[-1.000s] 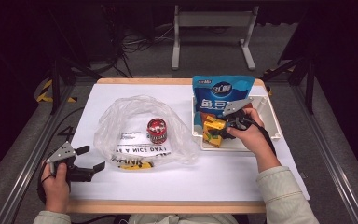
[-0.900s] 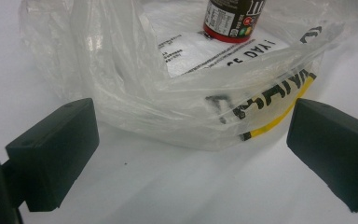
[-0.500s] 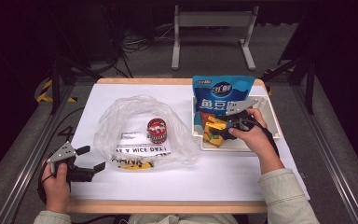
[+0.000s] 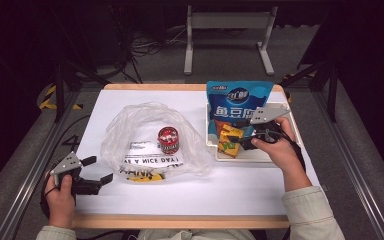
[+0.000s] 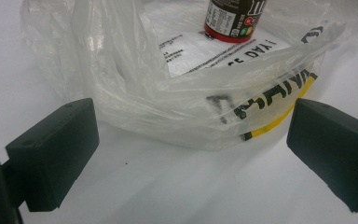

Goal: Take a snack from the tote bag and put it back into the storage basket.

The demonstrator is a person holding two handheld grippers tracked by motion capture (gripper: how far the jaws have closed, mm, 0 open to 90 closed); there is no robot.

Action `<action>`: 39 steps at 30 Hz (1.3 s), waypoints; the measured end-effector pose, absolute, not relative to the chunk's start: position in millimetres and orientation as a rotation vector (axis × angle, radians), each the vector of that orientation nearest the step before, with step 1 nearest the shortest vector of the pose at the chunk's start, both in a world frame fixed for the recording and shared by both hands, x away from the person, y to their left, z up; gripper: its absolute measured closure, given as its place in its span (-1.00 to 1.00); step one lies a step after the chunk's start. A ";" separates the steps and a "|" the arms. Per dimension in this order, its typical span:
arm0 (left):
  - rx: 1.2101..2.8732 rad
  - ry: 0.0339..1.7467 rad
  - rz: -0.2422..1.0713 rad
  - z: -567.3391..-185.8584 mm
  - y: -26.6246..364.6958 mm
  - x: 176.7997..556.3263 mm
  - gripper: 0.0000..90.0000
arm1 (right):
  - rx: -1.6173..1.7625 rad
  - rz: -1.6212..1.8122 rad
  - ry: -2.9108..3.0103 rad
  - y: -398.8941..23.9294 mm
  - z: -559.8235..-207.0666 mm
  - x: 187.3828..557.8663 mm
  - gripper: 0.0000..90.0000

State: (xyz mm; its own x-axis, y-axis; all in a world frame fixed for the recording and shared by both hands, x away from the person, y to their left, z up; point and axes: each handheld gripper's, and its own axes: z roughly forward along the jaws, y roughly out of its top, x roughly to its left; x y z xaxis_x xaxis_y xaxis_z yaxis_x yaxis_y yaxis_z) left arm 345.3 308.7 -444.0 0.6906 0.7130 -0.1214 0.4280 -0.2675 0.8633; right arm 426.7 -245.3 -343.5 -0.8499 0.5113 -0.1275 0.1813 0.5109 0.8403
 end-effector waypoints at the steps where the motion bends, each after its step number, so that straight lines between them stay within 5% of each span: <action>1: 1.906 0.888 0.359 -444.0 308.7 345.3 -0.94 | 0.575 1.271 2.397 -245.3 -343.5 426.7 -0.16; 14: 1.905 0.884 0.364 -443.1 308.9 345.0 -0.94 | 0.616 1.317 2.373 -255.3 -347.7 403.2 0.29; 26: 1.901 0.880 0.368 -442.3 308.8 345.6 -0.94 | 0.652 1.275 2.459 -259.2 -359.3 399.6 0.93; 39: 1.901 0.878 0.368 -442.2 308.6 345.8 -0.94 | 0.726 1.140 2.572 -255.0 -385.4 412.2 1.00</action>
State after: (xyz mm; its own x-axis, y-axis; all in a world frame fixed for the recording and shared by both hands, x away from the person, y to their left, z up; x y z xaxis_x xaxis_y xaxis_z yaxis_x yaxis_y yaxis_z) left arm 345.8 308.6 -442.2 0.6935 0.7113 -0.1144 0.4169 -0.2667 0.8690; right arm 412.2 -255.0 -385.4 -0.8491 0.5281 -0.0136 0.3446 0.5732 0.7434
